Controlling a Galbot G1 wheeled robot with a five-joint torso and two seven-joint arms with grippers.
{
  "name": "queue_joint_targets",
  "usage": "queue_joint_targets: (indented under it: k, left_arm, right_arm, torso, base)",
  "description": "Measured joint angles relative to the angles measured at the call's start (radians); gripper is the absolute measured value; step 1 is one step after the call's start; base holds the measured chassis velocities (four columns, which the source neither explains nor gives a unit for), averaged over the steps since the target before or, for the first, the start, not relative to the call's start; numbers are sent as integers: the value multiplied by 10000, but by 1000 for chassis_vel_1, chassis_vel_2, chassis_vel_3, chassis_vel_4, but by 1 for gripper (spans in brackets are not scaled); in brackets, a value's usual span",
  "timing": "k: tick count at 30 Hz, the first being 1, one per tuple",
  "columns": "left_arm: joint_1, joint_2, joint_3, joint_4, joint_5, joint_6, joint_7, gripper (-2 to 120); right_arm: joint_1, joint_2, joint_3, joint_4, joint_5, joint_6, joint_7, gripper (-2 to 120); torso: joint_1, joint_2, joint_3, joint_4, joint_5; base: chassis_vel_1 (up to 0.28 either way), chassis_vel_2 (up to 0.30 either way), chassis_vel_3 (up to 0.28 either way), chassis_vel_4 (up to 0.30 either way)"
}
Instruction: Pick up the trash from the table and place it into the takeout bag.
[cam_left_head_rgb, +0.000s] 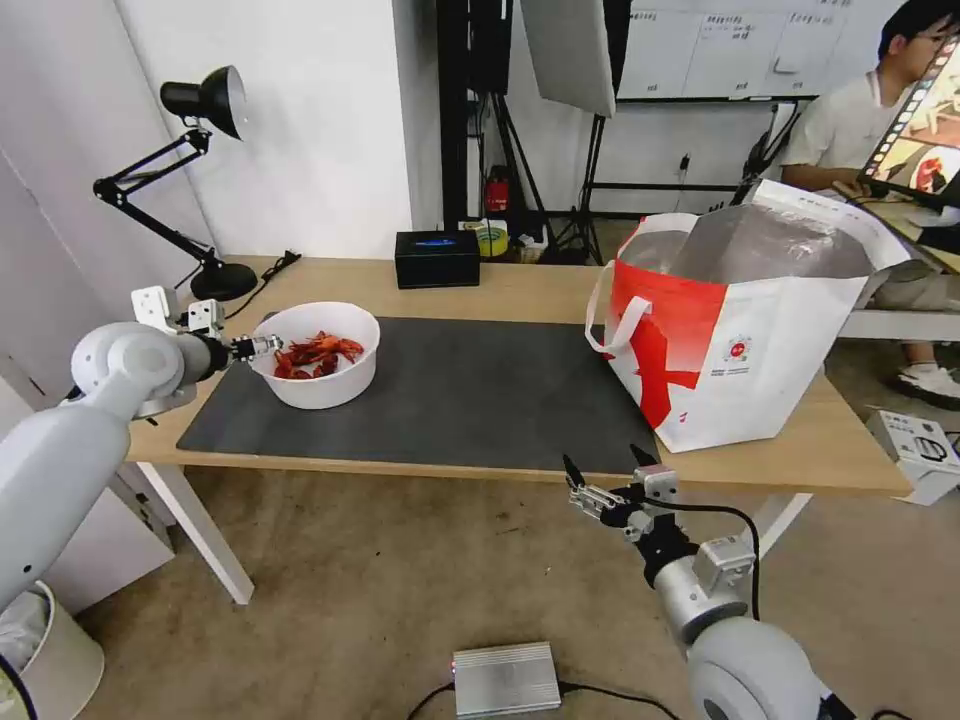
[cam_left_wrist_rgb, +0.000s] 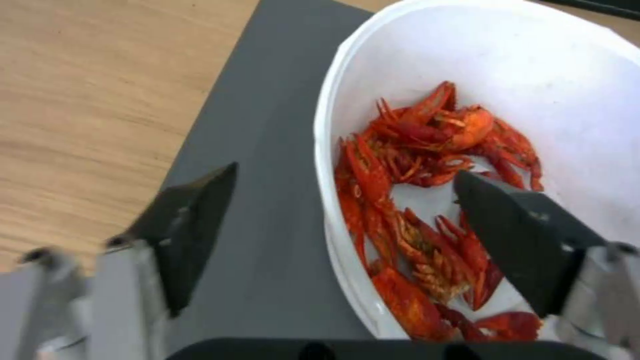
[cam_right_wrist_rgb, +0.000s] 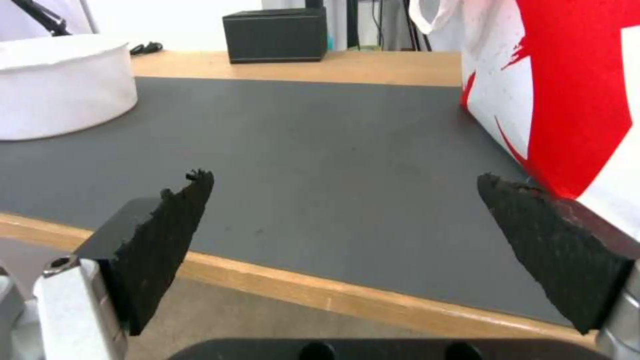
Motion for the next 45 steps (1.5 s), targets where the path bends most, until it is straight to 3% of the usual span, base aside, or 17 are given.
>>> queue_joint_targets:
  k: [7, 11, 13, 17, 20, 23, 37, 45]
  left_arm:
    - [-107, 140, 238, 106, -166, -19, -50, 57]
    - [-112, 175, 296, 110, -221, -27, -39, 49]
    - [-99, 227, 374, 80, -301, -32, -18, 36]
    - [-83, 277, 432, 55, -324, -34, 8, 26]
    - [-58, 407, 476, 19, -361, -41, 64, 9]
    - [-58, 471, 480, -10, -423, -45, 68, 1]
    - [221, 564, 321, -226, -498, -66, 90, 0]
    - [228, 684, -195, -800, -1490, -58, 42, 0]
  right_arm:
    - [0, 0, 0, 0, -1, 0, 0, 100]
    - [0, 0, 0, 0, -1, 0, 0, 100]
    - [0, 0, 0, 0, 0, 0, 0, 100]
    - [0, 0, 0, 0, 0, 0, 0, 100]
    - [0, 0, 0, 0, 0, 0, 0, 100]
    - [0, 0, 0, 0, 0, 0, 0, 100]
    - [0, 0, 0, 0, 0, 0, 0, 100]
    - [0, 0, 0, 0, 0, 1, 0, 100]
  torso:
    - [0, 0, 0, 0, 0]
    - [0, 1, 0, 0, 0]
    - [0, 0, 0, 0, 0]
    - [0, 0, 0, 0, 0]
    - [0, 0, 0, 0, 0]
    - [0, 0, 0, 1, 0]
    - [0, 1, 0, 0, 0]
    - [0, 0, 0, 0, 0]
  base:
    - [0, 0, 0, 0]
    - [0, 0, 0, 0]
    - [0, 0, 0, 0]
    - [0, 0, 0, 0]
    - [0, 0, 0, 0]
    - [0, 0, 0, 0]
    - [0, 0, 0, 0]
    - [0, 0, 0, 0]
